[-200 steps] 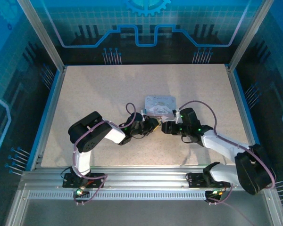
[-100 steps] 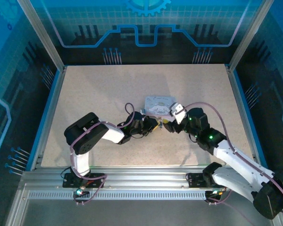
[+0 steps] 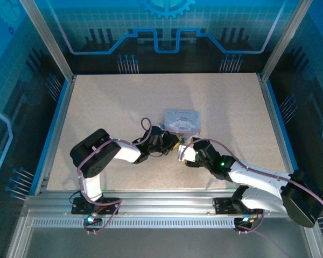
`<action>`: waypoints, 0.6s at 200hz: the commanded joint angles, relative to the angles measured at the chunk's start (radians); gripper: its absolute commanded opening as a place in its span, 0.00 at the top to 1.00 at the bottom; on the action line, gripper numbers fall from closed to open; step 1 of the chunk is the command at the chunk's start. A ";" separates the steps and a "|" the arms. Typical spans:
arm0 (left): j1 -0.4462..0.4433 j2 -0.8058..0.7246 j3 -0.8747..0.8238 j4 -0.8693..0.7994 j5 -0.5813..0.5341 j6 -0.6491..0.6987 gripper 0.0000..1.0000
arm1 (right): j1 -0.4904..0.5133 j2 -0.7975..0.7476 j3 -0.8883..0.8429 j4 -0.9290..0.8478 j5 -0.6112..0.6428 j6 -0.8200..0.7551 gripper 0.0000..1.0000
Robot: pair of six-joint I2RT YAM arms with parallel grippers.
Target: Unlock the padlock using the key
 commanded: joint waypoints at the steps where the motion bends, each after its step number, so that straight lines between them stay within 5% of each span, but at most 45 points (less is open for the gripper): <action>1: 0.007 -0.038 0.025 0.015 0.024 -0.031 1.00 | 0.020 0.022 -0.028 0.104 0.043 -0.024 0.22; 43: 0.008 -0.032 0.027 0.032 0.028 -0.047 1.00 | 0.019 0.042 -0.047 0.185 -0.002 0.014 0.25; 120: 0.008 -0.030 0.024 0.044 0.032 -0.051 1.00 | -0.074 0.110 -0.055 0.311 -0.130 0.039 0.46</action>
